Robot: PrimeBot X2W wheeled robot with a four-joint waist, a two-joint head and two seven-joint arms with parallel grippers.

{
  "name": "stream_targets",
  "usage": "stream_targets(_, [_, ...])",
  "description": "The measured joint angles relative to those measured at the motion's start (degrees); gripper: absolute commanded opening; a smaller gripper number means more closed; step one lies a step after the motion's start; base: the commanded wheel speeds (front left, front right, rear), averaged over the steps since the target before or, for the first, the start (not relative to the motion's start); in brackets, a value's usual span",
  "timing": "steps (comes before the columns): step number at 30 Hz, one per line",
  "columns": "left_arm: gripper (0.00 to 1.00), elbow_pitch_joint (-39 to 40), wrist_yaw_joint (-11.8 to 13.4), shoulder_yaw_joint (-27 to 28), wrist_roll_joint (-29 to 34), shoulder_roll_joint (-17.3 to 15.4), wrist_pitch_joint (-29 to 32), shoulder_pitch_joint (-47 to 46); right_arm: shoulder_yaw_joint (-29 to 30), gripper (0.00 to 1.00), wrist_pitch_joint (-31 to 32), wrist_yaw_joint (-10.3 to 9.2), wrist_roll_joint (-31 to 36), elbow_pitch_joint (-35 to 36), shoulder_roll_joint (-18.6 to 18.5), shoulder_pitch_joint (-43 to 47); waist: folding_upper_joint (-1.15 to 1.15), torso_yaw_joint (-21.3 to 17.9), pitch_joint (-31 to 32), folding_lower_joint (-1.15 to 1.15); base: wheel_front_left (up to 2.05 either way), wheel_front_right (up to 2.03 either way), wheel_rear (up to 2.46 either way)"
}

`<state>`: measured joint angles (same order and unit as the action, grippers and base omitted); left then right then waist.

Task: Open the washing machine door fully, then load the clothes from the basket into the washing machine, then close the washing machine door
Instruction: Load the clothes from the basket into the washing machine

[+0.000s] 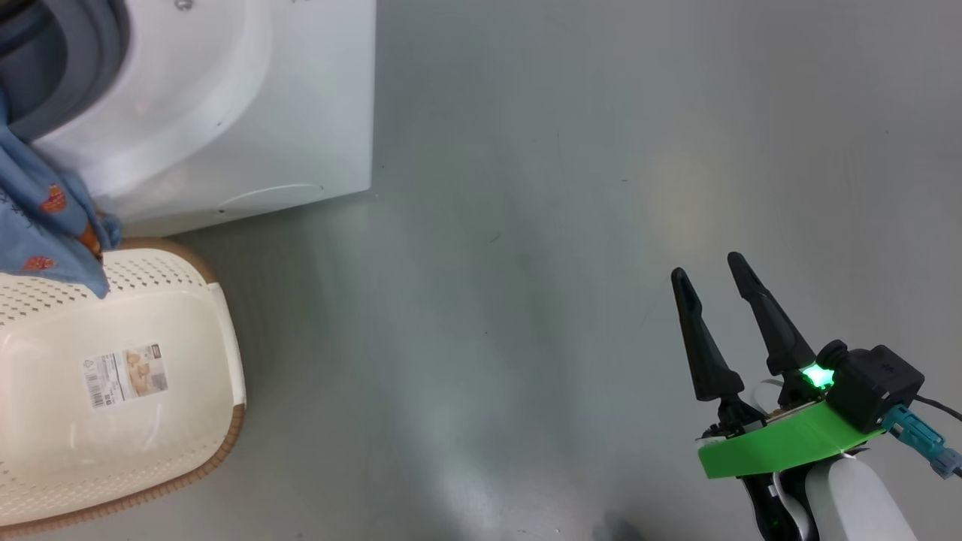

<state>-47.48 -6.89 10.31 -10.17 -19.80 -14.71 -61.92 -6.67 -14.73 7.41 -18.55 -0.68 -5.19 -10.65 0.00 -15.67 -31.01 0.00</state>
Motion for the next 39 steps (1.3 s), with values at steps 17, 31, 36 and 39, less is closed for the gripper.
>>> stream_targets(17, [1.00,11.23,-0.36,4.63,1.56,7.98,0.00,18.03,1.35,1.00,0.00,0.00,0.24,0.05,-0.57,0.04,0.00,2.78,2.05,0.00,0.00,0.00,0.00])
stream_targets(31, [1.00,25.58,-0.37,7.09,5.02,13.62,0.00,36.22,1.60,1.00,0.00,0.00,0.24,-0.03,-1.22,0.24,0.00,4.39,2.83,0.00,0.00,0.00,0.00])
stream_targets(36, [1.00,30.16,-0.41,7.75,5.08,15.11,0.00,42.25,1.44,1.00,0.00,0.00,0.24,-0.12,-1.65,0.36,0.00,4.42,3.19,0.00,0.00,0.00,0.00])
stream_targets(39, [1.00,32.90,-0.41,8.51,5.05,15.88,0.00,45.38,1.38,1.00,0.00,0.00,0.24,-0.18,-1.79,0.38,0.00,4.37,3.25,0.00,0.00,0.00,0.00])
